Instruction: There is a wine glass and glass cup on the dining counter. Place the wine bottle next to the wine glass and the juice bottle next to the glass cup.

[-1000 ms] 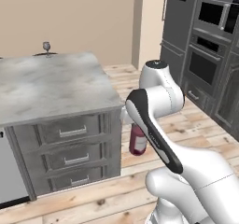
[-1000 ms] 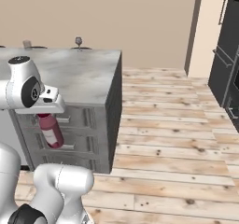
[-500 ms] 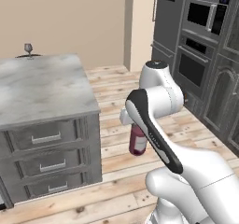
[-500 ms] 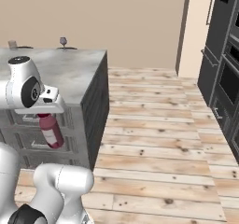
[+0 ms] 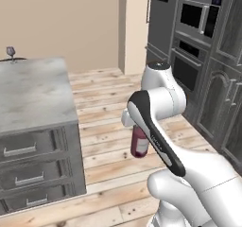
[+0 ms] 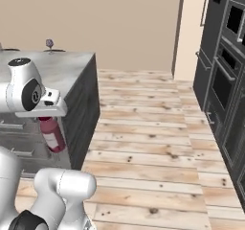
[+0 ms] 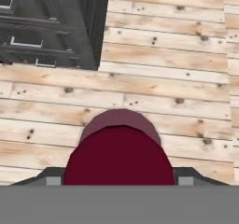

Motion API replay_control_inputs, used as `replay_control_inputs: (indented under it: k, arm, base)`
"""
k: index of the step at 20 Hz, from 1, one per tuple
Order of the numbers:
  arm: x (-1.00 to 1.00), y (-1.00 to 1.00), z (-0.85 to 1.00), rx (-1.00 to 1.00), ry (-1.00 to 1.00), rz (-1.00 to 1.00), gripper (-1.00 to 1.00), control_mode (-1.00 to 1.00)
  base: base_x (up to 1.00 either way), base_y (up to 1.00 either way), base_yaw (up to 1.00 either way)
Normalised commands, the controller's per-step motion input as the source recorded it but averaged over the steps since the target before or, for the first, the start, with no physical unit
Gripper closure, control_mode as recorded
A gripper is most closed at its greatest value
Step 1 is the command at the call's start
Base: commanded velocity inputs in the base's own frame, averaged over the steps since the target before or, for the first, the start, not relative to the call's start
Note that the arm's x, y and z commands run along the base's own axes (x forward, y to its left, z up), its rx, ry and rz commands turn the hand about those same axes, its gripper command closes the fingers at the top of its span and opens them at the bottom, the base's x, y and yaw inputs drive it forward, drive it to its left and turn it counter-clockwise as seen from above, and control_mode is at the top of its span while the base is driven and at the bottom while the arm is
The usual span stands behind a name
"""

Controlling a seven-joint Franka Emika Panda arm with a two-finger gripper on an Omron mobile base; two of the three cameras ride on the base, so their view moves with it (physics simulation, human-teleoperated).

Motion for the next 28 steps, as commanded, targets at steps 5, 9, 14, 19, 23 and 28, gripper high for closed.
replay_control_inputs:
  k: [5,9,14,19,23,28]
  arm:
    - [0.00,0.00,0.00,0.00,0.00,0.00,1.00,1.00]
    - [0.00,0.00,0.00,0.00,0.00,0.00,1.00,1.00]
    - [0.00,0.00,0.00,0.00,0.00,0.00,1.00,1.00]
    - [0.00,0.00,0.00,0.00,0.00,0.00,1.00,1.00]
    - [0.00,0.00,0.00,0.00,0.00,0.00,1.00,1.00]
    - [0.00,0.00,0.00,0.00,0.00,0.00,1.00,1.00]
  base:
    - [0.48,-0.52,0.00]
    - [0.63,-0.45,0.01]
    - [0.82,-0.31,0.01]
    - [0.88,-0.27,0.01]
    - [0.87,-0.29,0.02]
    - [0.85,-0.30,0.02]
